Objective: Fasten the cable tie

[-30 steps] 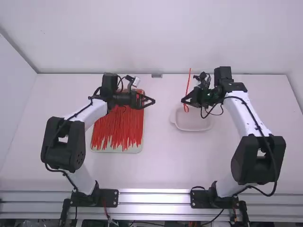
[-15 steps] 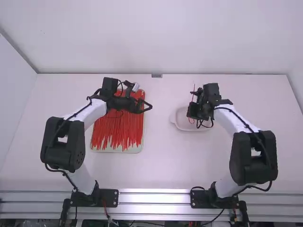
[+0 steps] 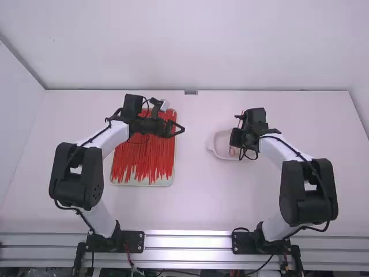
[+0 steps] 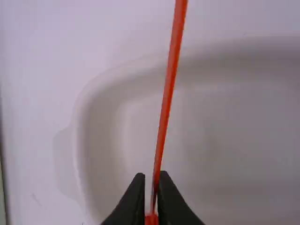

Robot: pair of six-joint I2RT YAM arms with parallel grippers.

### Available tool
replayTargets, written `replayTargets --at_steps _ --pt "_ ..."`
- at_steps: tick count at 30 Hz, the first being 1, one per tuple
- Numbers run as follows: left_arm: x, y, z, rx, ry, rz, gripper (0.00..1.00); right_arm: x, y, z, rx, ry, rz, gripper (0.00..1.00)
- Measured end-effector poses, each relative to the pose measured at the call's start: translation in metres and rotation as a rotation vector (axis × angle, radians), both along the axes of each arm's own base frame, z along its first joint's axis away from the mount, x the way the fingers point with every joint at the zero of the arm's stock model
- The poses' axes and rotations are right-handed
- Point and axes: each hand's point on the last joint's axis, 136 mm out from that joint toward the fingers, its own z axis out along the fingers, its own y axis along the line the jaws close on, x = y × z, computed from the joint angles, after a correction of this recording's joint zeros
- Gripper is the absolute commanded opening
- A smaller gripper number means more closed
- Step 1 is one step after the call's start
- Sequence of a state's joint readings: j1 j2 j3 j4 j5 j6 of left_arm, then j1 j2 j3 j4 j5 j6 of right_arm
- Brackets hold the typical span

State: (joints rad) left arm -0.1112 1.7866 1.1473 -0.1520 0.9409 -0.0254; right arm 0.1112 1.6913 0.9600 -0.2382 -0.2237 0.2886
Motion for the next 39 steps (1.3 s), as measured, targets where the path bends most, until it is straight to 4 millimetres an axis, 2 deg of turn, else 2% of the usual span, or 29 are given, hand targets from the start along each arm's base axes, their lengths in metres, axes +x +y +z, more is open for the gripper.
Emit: replayTargets --at_steps 1,2,6,12,14,19,23,26,32,36,39 --pt "0.001 0.0 0.0 0.0 -0.004 0.0 0.99 0.001 0.0 0.001 -0.002 -0.006 -0.001 0.22" --pt "0.001 0.0 0.001 -0.001 -0.006 0.0 0.99 0.002 -0.001 0.001 -0.001 -0.006 -0.007 0.99" --pt "0.001 0.0 0.001 -0.001 -0.007 0.0 0.99 -0.001 -0.002 -0.001 -0.009 0.004 -0.006 0.99" --pt "-0.004 0.001 0.0 0.005 0.041 0.001 0.99 -0.028 -0.005 -0.007 -0.027 0.147 -0.003 0.99" --pt "-0.004 0.002 0.003 0.007 0.058 0.004 0.99 -0.03 -0.005 -0.004 -0.03 0.164 -0.003 0.99" --pt "0.004 0.018 0.022 0.013 0.088 0.037 0.99 -0.033 -0.006 0.014 -0.038 0.212 0.003 0.99" --pt "0.005 0.026 0.029 0.027 0.091 0.036 0.99 -0.035 0.001 0.02 -0.038 0.206 0.026 0.99" --pt "0.003 0.028 0.029 0.048 0.1 0.038 0.99 -0.038 0.01 0.033 -0.043 0.171 0.053 0.99" --pt "0.001 0.031 0.025 0.077 0.118 0.049 0.99 -0.049 0.021 0.075 -0.081 0.064 0.087 0.99" --pt "-0.001 0.032 0.024 0.081 0.132 0.051 0.99 -0.055 0.02 0.085 -0.102 0.043 0.082 0.99" --pt "-0.001 0.032 0.023 0.082 0.135 0.052 0.97 -0.057 0.017 0.085 -0.119 0.05 0.077 0.97"
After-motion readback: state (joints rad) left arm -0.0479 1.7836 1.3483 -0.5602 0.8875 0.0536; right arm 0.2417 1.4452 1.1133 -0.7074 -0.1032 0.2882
